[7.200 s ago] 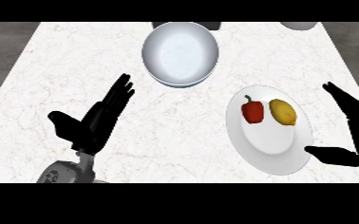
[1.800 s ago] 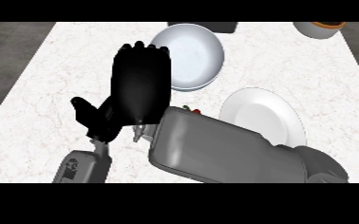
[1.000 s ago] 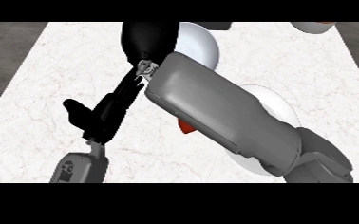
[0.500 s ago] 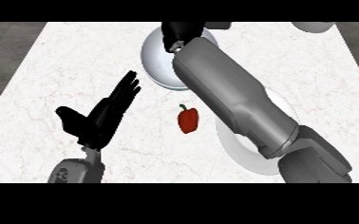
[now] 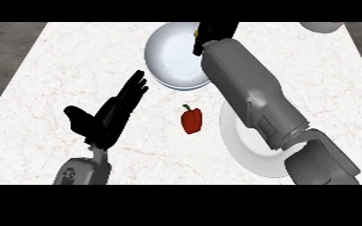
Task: Pick the lemon from the plate and place it in the bowl
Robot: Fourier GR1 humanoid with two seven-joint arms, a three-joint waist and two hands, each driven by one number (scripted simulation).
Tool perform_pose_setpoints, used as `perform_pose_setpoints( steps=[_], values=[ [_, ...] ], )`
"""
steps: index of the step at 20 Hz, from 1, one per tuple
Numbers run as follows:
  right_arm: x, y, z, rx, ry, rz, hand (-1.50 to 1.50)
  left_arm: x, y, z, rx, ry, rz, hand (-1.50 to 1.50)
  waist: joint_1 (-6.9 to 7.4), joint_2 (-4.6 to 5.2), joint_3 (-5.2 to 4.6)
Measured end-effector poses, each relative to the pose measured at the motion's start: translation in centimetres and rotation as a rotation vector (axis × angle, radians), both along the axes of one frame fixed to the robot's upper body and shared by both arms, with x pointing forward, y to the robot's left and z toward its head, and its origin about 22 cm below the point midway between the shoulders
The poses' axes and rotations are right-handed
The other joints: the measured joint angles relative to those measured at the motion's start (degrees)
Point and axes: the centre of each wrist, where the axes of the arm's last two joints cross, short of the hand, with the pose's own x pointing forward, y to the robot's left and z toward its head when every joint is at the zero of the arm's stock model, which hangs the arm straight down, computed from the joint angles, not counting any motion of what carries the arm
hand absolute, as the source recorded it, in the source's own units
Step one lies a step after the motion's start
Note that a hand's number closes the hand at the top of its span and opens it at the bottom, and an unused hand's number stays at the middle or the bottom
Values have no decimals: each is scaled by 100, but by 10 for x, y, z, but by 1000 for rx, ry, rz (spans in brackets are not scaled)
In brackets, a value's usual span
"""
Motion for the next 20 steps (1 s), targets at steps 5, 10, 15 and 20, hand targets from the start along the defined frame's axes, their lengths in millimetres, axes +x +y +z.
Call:
perform_pose_setpoints(
  steps=[5,10,15,20],
  values=[
    [1,-14,-18,141,-63,20,-150,-2,2,5,1,-11,-3,0,50,10,6],
    [-2,-8,-8,375,-314,61,-150,2,1,7,1,-5,10,0,-31,-10,18],
    [-14,-6,-2,553,-562,143,-150,1,11,1,2,19,28,0,-102,-87,18],
    [-46,3,-7,679,-699,262,-150,-5,14,-5,0,32,45,0,-209,-182,14]
  ],
)
